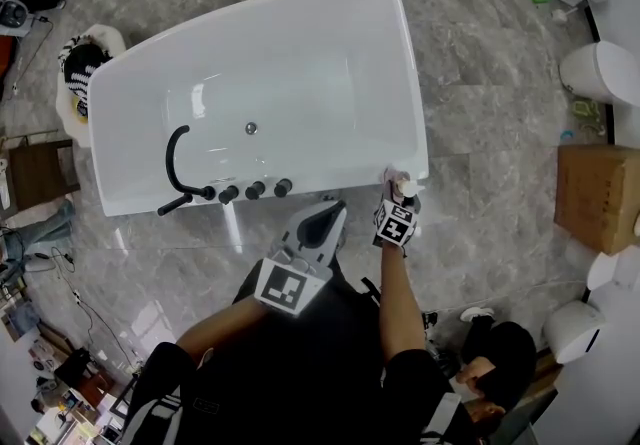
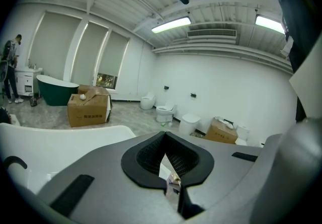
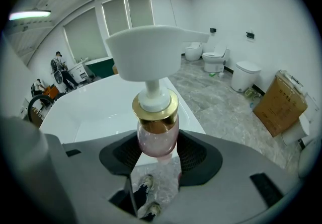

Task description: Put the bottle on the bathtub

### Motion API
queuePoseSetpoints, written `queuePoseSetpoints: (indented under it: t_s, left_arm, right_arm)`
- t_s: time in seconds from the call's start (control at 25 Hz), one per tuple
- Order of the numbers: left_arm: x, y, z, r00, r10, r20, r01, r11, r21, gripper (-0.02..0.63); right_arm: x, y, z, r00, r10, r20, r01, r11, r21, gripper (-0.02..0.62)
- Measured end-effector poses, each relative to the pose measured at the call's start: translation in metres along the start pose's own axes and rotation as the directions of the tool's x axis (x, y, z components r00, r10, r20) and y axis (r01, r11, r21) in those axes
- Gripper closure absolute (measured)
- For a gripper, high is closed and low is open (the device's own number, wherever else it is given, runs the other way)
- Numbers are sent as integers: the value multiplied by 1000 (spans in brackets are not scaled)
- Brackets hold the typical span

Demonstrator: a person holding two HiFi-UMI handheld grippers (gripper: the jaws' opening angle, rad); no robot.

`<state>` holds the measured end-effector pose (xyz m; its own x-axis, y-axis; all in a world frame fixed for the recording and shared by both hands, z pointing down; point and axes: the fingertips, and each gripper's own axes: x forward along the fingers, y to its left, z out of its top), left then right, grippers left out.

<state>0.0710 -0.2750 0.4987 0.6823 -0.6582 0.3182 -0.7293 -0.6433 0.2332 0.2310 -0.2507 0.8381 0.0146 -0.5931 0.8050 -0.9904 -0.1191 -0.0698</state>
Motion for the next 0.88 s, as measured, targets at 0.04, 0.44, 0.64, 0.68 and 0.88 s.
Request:
queuePoseSetpoints:
  t_s: [0.04, 0.44, 0.64, 0.68, 0.88]
  left_arm:
    - [0, 0, 0, 1000, 0, 1, 0, 1000, 0, 591]
    - [-13, -7, -6, 1000, 8, 6, -8, 1000, 3, 591]
    - [-23, -12, -4, 1000, 15, 28, -15, 1000, 1, 591]
    - [-26, -13, -3, 999, 16, 32, -16, 1000, 1, 591]
    - [-41, -18, -6, 999, 13, 29, -14, 1000, 23, 591]
  right_arm:
    - [-1, 1, -2, 1000, 2, -4, -2, 1000, -3, 383]
    - [3, 4, -6, 1000, 14, -6, -15, 1000, -23, 382]
    - [3, 3, -8, 1000, 0, -23, 0, 1000, -24, 382]
    - [2, 3, -9, 1000, -6, -27, 5, 1000, -25, 382]
    - [-8, 4, -16, 999, -15, -38, 15, 1000, -12, 382]
